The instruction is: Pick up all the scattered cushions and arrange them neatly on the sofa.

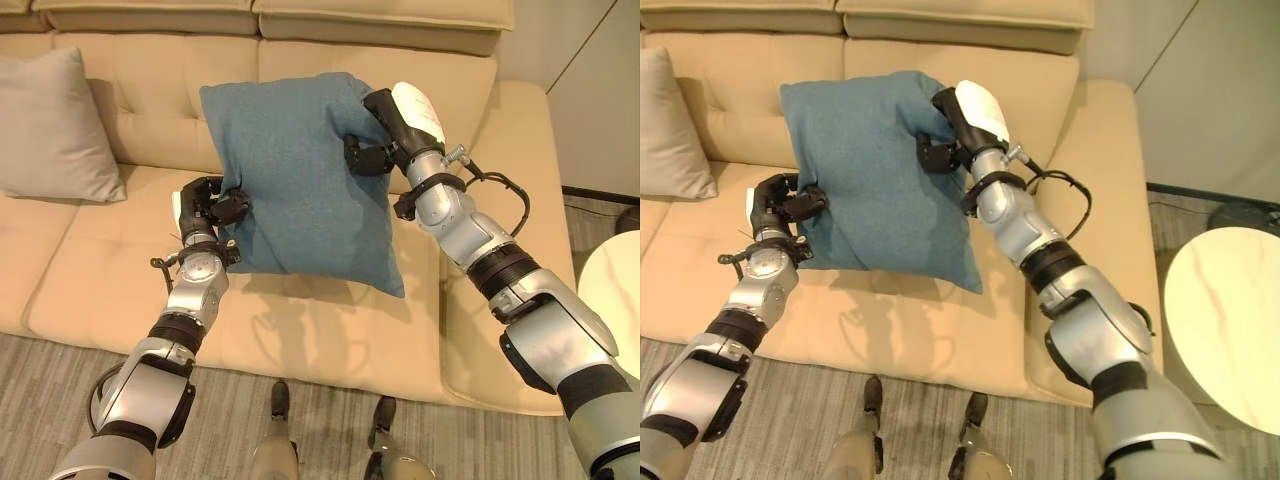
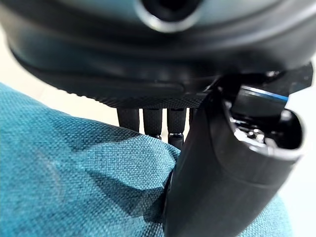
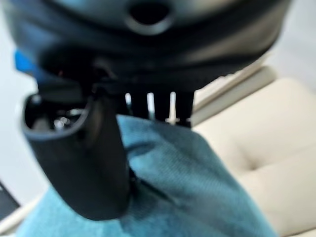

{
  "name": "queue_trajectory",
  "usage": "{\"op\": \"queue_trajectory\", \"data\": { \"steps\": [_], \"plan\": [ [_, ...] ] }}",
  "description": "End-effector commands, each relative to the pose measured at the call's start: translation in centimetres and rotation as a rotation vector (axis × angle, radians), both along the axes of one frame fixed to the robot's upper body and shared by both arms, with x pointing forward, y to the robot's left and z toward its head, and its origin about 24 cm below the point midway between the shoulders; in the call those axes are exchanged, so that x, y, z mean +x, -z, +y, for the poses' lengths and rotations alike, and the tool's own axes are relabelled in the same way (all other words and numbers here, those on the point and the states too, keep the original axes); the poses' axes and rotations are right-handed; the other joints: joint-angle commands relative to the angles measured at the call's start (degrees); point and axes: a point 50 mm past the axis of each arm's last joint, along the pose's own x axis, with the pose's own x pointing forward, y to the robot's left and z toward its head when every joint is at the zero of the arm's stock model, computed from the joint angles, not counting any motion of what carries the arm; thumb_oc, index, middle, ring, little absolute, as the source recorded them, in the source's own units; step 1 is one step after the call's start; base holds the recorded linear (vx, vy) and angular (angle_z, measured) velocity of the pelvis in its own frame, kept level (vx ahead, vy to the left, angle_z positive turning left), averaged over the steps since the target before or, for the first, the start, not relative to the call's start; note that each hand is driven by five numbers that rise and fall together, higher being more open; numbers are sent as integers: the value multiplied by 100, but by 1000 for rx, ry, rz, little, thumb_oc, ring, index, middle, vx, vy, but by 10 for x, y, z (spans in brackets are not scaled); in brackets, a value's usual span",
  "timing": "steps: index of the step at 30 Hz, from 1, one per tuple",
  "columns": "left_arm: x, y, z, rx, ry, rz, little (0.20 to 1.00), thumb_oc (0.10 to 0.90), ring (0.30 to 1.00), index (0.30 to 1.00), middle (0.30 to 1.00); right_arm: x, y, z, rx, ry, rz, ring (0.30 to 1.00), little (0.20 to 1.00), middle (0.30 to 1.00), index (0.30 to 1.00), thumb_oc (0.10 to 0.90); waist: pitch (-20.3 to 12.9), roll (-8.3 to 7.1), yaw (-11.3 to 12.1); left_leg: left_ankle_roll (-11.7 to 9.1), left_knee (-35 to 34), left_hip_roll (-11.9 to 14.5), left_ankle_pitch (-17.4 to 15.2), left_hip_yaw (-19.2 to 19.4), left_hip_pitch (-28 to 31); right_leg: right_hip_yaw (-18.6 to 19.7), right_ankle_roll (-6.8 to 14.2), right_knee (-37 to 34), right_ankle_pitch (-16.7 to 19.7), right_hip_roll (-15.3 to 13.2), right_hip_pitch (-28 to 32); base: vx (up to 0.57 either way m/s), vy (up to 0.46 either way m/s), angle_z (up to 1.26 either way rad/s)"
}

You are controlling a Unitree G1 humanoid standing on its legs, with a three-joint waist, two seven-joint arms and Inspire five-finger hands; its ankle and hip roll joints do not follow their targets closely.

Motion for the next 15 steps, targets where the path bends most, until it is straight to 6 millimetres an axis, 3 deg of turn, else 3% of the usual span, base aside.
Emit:
{"op": "queue_trajectory", "data": {
  "steps": [1,3,4,5,6,7,10,11,15],
  "plan": [
    [10,-157,-63,121,232,-594,300,400,300,300,300,-21,-76,61,-13,-227,-276,300,300,300,300,400,-233,149,18,-236,-65,-77,-61,-97,-301,243,518,200,-856,-146,230,0,0,-5],
    [10,-157,-63,121,232,-594,300,400,300,300,300,-21,-76,61,-13,-227,-276,300,300,300,300,400,-233,149,18,-236,-65,-77,-61,-97,-301,243,518,200,-856,-146,230,-2,110,-4],
    [12,-216,-60,302,100,-689,300,400,300,300,300,-23,-122,70,-93,-163,-408,300,300,300,300,400,-114,-103,-62,-218,-65,-204,-40,19,-1017,496,744,44,-484,-296,-530,-6,222,-6],
    [12,-218,-60,303,99,-693,300,400,300,300,300,-23,-123,70,-92,-163,-412,300,300,300,300,400,-135,-113,-54,-214,-65,-206,-29,26,-1066,506,745,51,-476,-299,-587,-3,480,5],
    [0,-281,-64,412,12,-794,300,400,300,300,300,-31,-176,52,-115,-41,-537,300,300,300,300,400,101,-223,-65,-230,-65,-346,43,126,-1722,596,1018,27,-304,-410,-1281,8,311,-18],
    [-9,-297,-65,432,-17,-857,300,400,300,300,300,-35,-187,47,-96,-26,-578,300,300,300,300,400,120,-257,-53,-228,-65,-376,53,138,-1872,607,1068,27,-255,-431,-1447,24,344,-23],
    [-23,-327,-58,466,-75,-930,300,400,300,300,300,-47,-212,38,-53,-6,-666,300,300,300,300,400,127,-358,-65,-229,-65,-431,69,164,-2257,640,1153,27,-191,-493,-1855,47,145,-61],
    [-26,-333,-57,485,-91,-935,300,400,300,300,300,-49,-218,33,-39,12,-679,300,300,300,300,400,114,-368,-83,-274,-65,-433,-78,148,-2253,645,1198,27,-294,-509,-1851,106,96,-19],
    [-38,-355,-55,546,-140,-973,300,400,300,300,300,-60,-237,22,-41,57,-754,300,300,300,300,400,315,-388,-102,-280,-65,-476,-58,139,-2470,592,1245,27,-240,-556,-2016,40,94,11]
  ]
}}
